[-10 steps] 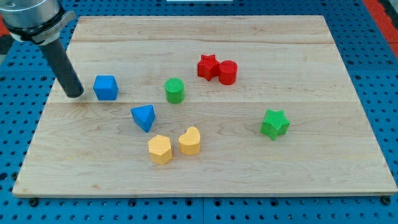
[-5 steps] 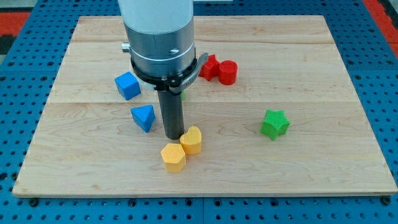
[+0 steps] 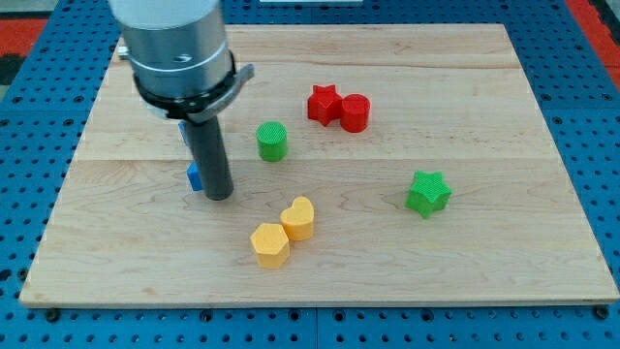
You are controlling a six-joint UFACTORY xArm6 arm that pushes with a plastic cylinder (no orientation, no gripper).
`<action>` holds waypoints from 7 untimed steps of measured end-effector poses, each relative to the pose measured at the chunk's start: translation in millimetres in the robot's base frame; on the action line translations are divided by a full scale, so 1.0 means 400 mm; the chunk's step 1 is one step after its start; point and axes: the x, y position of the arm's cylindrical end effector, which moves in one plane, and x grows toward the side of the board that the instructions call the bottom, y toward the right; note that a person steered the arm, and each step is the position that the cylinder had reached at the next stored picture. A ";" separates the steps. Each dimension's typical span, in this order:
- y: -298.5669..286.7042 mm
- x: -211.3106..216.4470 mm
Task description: Push the blue blocks horizontal to the green circle
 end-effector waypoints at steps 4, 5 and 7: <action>0.077 -0.047; -0.081 -0.078; -0.305 -0.112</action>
